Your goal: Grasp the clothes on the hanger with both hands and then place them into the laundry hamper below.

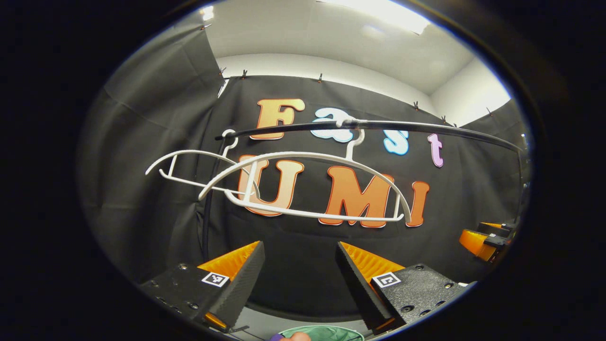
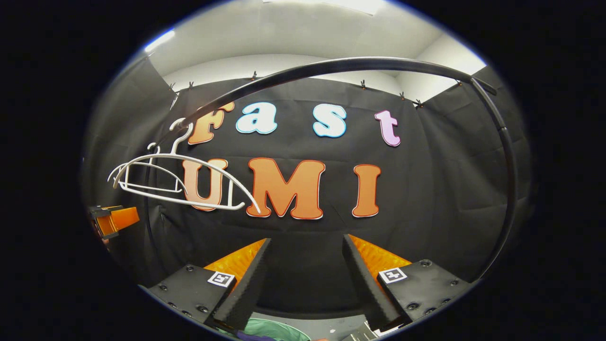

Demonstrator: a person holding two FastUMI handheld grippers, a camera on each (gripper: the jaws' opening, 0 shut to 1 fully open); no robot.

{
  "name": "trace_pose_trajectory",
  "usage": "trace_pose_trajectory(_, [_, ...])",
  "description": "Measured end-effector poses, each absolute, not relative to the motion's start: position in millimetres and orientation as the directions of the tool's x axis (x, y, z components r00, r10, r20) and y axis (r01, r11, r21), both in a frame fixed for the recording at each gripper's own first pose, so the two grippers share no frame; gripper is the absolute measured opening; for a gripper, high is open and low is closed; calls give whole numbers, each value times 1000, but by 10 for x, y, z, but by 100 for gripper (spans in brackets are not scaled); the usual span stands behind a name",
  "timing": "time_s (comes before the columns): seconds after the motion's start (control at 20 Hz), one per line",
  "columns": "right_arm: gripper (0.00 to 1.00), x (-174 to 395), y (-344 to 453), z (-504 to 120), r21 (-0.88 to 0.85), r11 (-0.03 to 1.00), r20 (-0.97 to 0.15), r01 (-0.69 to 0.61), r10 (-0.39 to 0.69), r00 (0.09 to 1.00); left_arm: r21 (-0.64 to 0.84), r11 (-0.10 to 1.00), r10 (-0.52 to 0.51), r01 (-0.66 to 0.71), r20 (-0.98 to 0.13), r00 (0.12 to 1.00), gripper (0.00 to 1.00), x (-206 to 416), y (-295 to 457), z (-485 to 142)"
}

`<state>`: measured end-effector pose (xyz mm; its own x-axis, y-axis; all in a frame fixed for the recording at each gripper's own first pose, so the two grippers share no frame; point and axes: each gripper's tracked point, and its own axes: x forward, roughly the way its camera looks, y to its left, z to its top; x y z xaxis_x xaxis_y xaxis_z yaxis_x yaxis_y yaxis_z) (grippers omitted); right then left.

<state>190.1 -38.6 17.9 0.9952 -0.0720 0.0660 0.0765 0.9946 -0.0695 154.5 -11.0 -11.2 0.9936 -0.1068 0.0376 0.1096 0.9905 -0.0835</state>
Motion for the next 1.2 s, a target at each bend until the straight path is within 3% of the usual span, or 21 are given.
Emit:
trace_pose_trajectory(0.05, [89,1898,-398,172,-70,994,66,80,-75,995,-82,990,-111,114,37,993,95,1546,-130,-111])
trace_pose_trajectory(0.1, [95,1895,-412,173,-70,994,67,83,-79,995,-81,990,-116,119,37,993,95,1553,-148,-112])
trace_pose_trajectory(0.2, [95,1881,-437,183,-70,993,71,90,-85,994,-82,988,-124,127,39,991,95,1559,-179,-102])
trace_pose_trajectory(0.25, [89,1880,-452,181,-69,993,71,94,-89,993,-83,988,-127,130,38,991,95,1550,-192,-105])
trace_pose_trajectory(0.3, [100,1878,-463,181,-67,993,71,97,-92,993,-83,988,-129,131,36,991,95,1560,-197,-110])
trace_pose_trajectory(0.35, [95,1884,-469,170,-65,993,69,99,-94,993,-84,988,-129,132,34,991,95,1555,-204,-117])
trace_pose_trajectory(1.05, [95,1874,-415,146,-73,994,61,86,-82,995,-108,987,-120,122,22,993,99,1538,-166,-154])
trace_pose_trajectory(1.1, [89,1869,-413,155,-74,993,63,86,-82,995,-110,987,-118,120,20,993,95,1537,-155,-162])
trace_pose_trajectory(1.2, [89,1870,-407,154,-76,993,64,85,-80,995,-115,986,-118,119,17,993,95,1532,-143,-176])
